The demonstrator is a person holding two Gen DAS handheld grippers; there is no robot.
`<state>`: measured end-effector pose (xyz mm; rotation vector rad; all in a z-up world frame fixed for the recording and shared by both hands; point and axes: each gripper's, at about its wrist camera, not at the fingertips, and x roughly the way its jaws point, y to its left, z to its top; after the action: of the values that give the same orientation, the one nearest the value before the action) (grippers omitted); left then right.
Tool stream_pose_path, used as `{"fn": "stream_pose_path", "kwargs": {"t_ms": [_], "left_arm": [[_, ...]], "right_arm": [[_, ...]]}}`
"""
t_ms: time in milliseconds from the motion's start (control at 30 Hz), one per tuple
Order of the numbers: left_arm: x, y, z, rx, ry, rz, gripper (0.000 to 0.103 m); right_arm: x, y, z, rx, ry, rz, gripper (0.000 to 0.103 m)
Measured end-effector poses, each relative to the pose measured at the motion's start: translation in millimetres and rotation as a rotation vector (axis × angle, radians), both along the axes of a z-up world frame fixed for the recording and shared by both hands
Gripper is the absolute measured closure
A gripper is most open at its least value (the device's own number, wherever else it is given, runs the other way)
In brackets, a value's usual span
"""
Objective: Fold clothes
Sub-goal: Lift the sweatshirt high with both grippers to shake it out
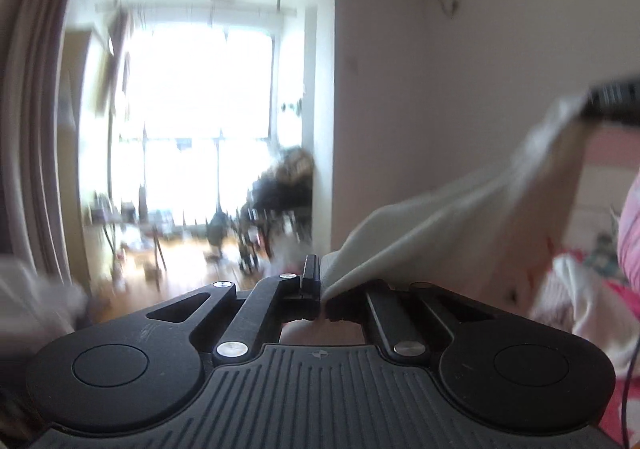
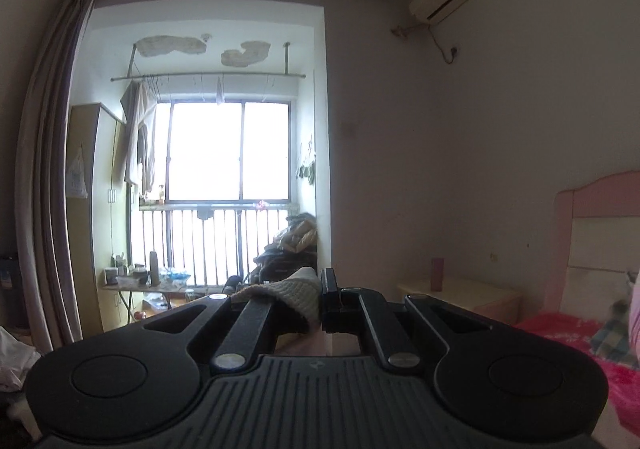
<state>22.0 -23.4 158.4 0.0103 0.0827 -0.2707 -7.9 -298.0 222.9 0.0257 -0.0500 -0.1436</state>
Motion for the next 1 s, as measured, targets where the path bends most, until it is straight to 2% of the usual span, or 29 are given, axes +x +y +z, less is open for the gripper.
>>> {"fn": "stream_pose_path", "kwargs": {"t_ms": [133,267,400,567,700,800,1000], "left_arm": [[-29,8,53,-0.033,-0.088,-0.029,0.102],[-63,12,94,-0.084,-0.175,-0.068,0.102],[-90,17,117,-0.149,-0.239,-0.111,0.102],[-108,17,136,-0.205,-0.293,-0.172,0.102],[-106,19,133,-0.238,-0.281,-0.223,0.102],[-96,17,119,-0.235,-0.26,-0.234,0.102],[-36,13,65,-0.211,-0.168,-0.199,0.101]], "right_arm": [[-49,11,44,-0.021,-0.108,0.007,0.1],[-95,20,90,-0.048,-0.224,0.021,0.1],[-142,25,132,-0.083,-0.344,0.041,0.1],[-192,25,166,-0.11,-0.464,0.048,0.1],[-204,14,172,-0.101,-0.501,0.046,0.1],[-198,8,157,-0.095,-0.497,0.035,0.1],[-139,0,101,-0.1,-0.37,0.009,0.1]]}}
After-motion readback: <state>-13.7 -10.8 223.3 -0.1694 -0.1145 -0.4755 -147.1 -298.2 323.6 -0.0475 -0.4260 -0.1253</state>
